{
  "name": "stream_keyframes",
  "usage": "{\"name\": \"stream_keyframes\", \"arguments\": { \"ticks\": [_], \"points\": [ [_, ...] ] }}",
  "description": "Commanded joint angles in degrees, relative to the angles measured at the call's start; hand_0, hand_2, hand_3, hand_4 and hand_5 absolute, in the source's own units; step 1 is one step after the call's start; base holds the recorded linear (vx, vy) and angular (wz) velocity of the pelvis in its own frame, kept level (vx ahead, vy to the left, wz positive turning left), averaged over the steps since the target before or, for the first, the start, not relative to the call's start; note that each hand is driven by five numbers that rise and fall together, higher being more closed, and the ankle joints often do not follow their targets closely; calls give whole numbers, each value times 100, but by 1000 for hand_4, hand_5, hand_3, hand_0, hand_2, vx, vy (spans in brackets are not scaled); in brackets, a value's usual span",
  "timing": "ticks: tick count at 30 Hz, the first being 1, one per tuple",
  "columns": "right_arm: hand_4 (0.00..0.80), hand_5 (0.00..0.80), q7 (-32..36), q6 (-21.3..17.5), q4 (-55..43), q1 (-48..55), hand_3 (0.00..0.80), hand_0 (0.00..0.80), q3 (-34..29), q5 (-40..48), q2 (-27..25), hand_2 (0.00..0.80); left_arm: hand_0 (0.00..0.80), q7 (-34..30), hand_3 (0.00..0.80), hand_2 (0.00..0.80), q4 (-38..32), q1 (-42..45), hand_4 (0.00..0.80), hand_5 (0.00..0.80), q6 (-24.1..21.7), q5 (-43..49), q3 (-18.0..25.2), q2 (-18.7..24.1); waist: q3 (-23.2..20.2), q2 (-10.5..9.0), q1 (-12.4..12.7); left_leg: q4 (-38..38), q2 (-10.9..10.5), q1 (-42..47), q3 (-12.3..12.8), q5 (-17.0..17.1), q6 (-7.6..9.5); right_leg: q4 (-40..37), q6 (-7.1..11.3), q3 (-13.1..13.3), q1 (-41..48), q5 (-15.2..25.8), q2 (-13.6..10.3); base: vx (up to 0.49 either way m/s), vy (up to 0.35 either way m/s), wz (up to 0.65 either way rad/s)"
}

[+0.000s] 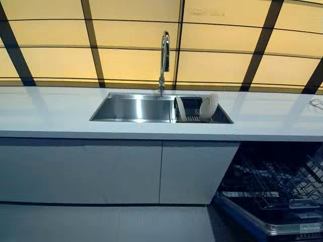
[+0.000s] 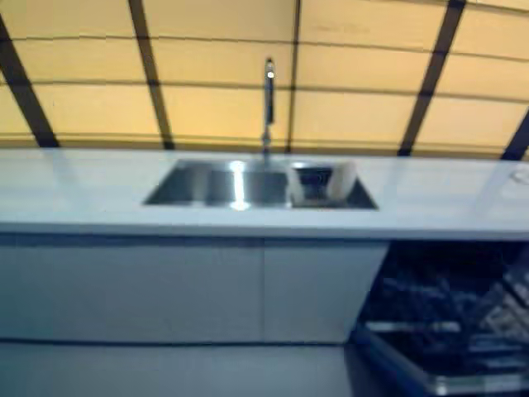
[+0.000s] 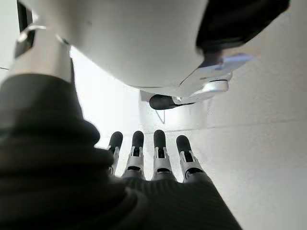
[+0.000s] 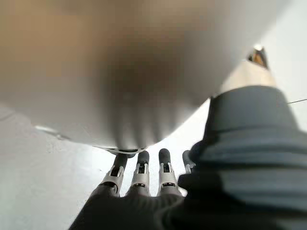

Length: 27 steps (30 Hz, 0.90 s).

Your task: Take plates into dishwasher

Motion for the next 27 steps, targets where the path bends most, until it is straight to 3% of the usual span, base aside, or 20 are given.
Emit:
{"name": "stream_keyframes", "arguments": {
  "ticks": [1, 27],
  "points": [
    [0, 0, -8, -34, 338, -318, 0, 0, 81, 29, 99, 0, 0, 90, 0, 0, 486, -325, 0, 0, 115, -77, 46, -259, 161, -25, -39, 32, -469, -16, 147, -9, 413, 61, -27, 234, 119, -70, 258, 0, 0, 0],
    [0, 0, 108, -13, 369, -464, 0, 0, 184, 86, 144, 0, 0, -181, 0, 0, 489, -359, 0, 0, 211, 53, -172, -327, 172, -24, -61, 54, -475, 6, 180, -22, 433, 98, -91, 296, 120, -112, 342, 0, 0, 0]
  ]
}}
